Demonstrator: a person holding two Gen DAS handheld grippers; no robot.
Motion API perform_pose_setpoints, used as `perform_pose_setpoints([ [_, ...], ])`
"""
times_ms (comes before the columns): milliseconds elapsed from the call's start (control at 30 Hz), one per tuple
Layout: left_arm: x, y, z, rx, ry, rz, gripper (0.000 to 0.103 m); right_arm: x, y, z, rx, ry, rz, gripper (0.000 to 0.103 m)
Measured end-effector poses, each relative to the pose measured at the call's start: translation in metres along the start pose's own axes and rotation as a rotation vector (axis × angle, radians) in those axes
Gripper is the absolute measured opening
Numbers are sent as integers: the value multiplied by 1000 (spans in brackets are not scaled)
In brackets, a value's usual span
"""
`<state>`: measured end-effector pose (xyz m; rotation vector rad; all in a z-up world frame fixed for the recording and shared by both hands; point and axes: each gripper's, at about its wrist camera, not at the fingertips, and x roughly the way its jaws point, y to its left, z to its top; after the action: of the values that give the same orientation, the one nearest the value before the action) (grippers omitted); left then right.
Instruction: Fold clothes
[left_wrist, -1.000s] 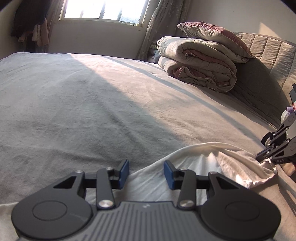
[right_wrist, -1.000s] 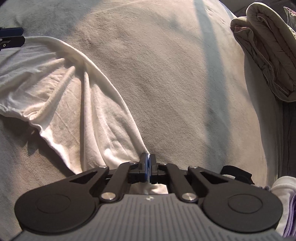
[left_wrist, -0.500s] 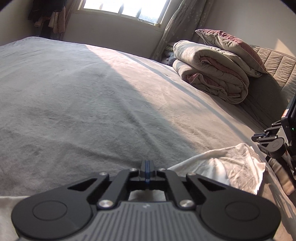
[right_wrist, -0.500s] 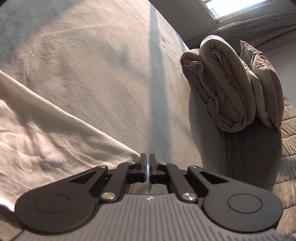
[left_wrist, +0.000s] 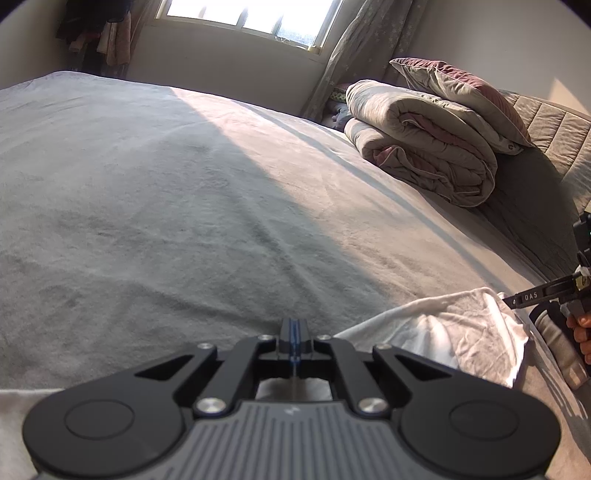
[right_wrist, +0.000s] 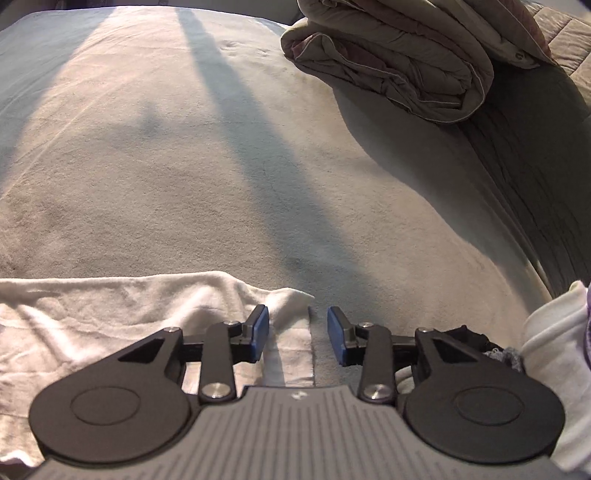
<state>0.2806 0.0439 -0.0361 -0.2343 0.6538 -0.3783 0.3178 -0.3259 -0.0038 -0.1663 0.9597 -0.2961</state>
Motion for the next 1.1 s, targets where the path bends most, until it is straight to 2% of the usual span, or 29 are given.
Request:
perform_pose_setpoints([
  [67, 0, 0, -1, 0, -1, -1, 1, 6, -4, -4, 62, -24, 34, 37],
  [133, 0, 0, -1, -1, -1, -2, 1, 5, -5, -5, 79, -46, 79, 4],
  [233, 0, 0, -1, 1, -1, -1, 1, -6, 10, -6, -38, -100, -25, 3],
  [300, 0, -1, -1, 4, -2, 1, 1, -7, 9, -3, -55, -138, -76, 3],
  [400, 1, 0, 0, 2, 0, -2, 1, -1, 5, -3, -41, -129, -81, 5],
  [467, 2, 1, 0, -3, 1, -5, 1, -3, -2, -7, -6, -128, -85, 13],
  [500, 2, 1, 0, -5, 1, -7, 1, -5, -6, -8, 15, -129, -85, 23],
  [533, 2, 1, 0, -6, 1, -7, 1, -7, -10, -9, 36, -130, -85, 40],
  [567, 2, 1, 0, -7, 2, -8, 1, -9, -14, -10, 60, -131, -80, 46],
  [733, 2, 1, 0, -11, 2, -13, 2, -30, -30, -19, 244, -79, -71, 47],
  [867, 2, 3, 0, -19, 2, -20, 2, -37, -25, -38, 409, -13, -51, 47],
  [900, 2, 3, 0, -22, 2, -22, 2, -37, -23, -43, 444, -2, -50, 44],
  [933, 2, 4, 0, -25, 3, -24, 2, -35, -22, -47, 478, -1, -56, 35],
  [967, 2, 4, 0, -28, 3, -27, 2, -34, -21, -51, 503, -16, -71, 31],
  [1033, 2, 5, 0, -35, 4, -32, 2, -31, -19, -55, 513, -61, -95, 8],
  [1100, 2, 6, 1, -43, 5, -37, 2, -29, -16, -54, 459, -87, -114, 3],
])
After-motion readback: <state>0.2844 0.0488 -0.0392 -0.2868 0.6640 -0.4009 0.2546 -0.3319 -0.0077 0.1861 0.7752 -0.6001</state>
